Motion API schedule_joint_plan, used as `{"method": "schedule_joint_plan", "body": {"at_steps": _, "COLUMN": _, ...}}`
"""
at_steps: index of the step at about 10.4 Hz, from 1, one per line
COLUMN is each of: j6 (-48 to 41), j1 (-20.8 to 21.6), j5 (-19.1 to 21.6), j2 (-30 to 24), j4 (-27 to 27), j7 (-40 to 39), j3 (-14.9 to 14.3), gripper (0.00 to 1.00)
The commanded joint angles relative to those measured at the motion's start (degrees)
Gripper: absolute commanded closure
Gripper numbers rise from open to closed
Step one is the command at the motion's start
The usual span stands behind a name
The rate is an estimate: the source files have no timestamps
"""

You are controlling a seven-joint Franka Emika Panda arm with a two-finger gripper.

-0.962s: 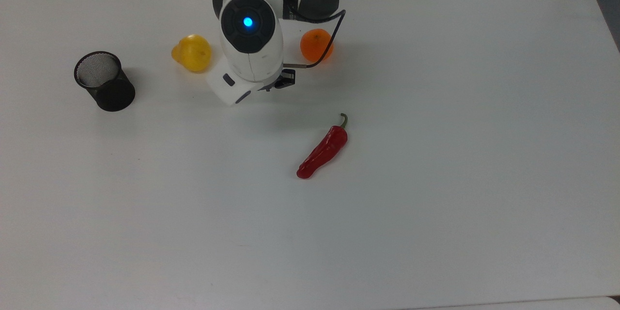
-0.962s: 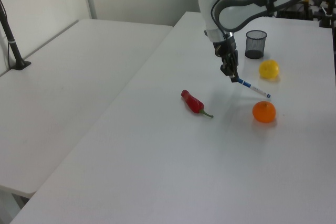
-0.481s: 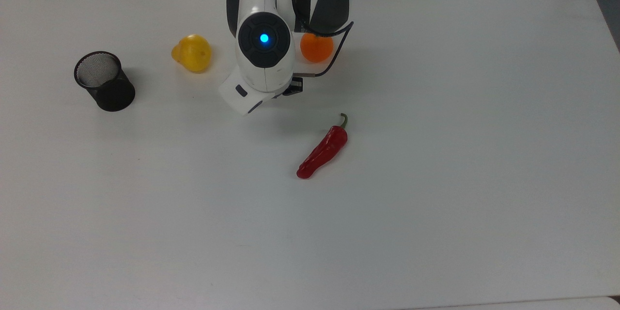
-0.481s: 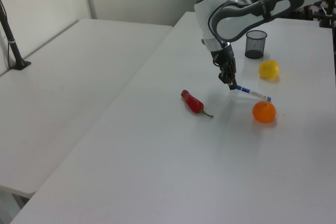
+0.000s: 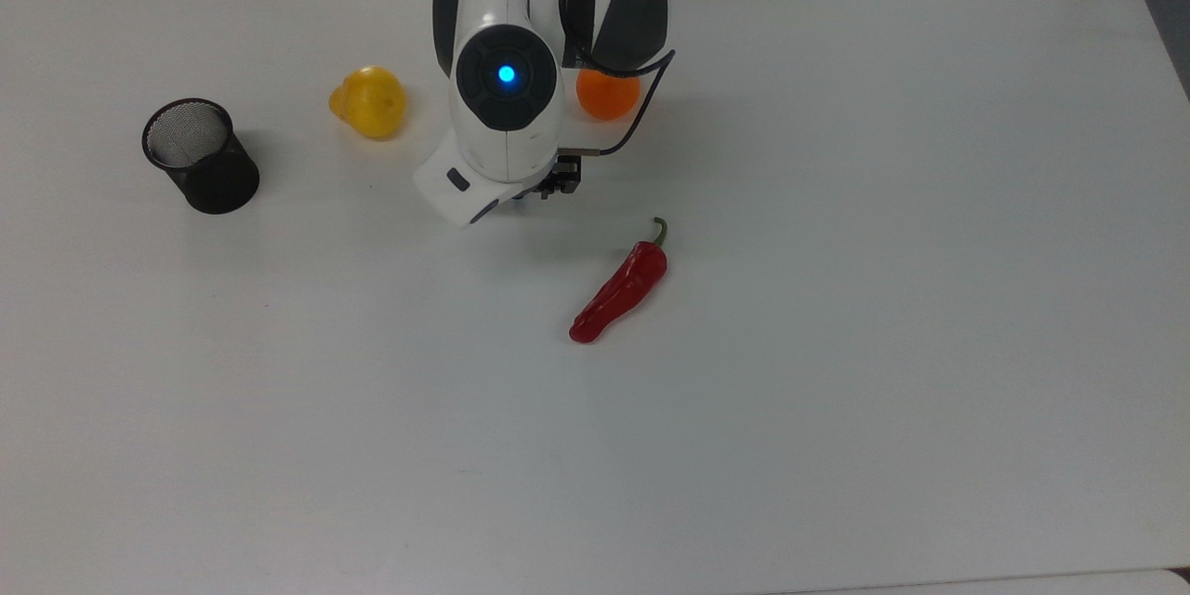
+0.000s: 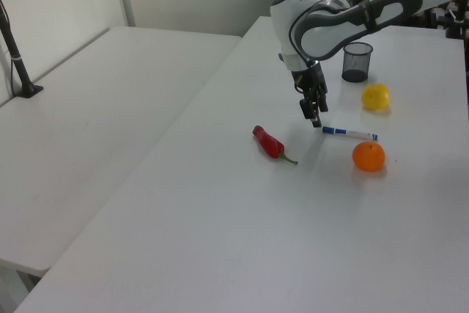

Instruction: Take marker pen

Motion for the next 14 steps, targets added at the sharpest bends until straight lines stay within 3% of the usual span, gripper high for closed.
{"method": "schedule_joint_plan", "body": {"at_steps": 1, "j6": 0.31, "j1": -0.80, "j5": -0.71, "j2": -5.34, "j4": -1.03, "j7": 0.79, "j3": -1.20, "gripper": 0.00}}
{"method": "schedule_joint_plan", "body": {"at_steps": 4, "j6": -0.04, "j1": -4.31, "j5": -0.53, "j2": -13.07, "j4": -3.56, "j7": 2.90, "j3": -1.20, "gripper": 0.00}}
{"method": "schedule_joint_plan", "body": {"at_steps": 10, "j6": 0.22, "j1": -6.34, "j5": -0.44, "j2": -29.24, "j4": -17.35, "j7": 2.82, "j3": -1.11, "gripper": 0.00}}
{"method": "schedule_joint_plan", "body": {"at_steps": 12, "j6": 0.22, "j1": -6.69, "j5": -0.44, "j2": -32.33, "j4": -20.01, "j7": 2.73, "j3": -1.11, "gripper": 0.00}}
{"method": "schedule_joint_plan", "body": {"at_steps": 14, "j6": 0.40, "j1": -8.88, "j5": 0.34, "j2": -33.30, "j4": -19.41, "j7": 2.91, "j3": -1.11, "gripper": 0.00}}
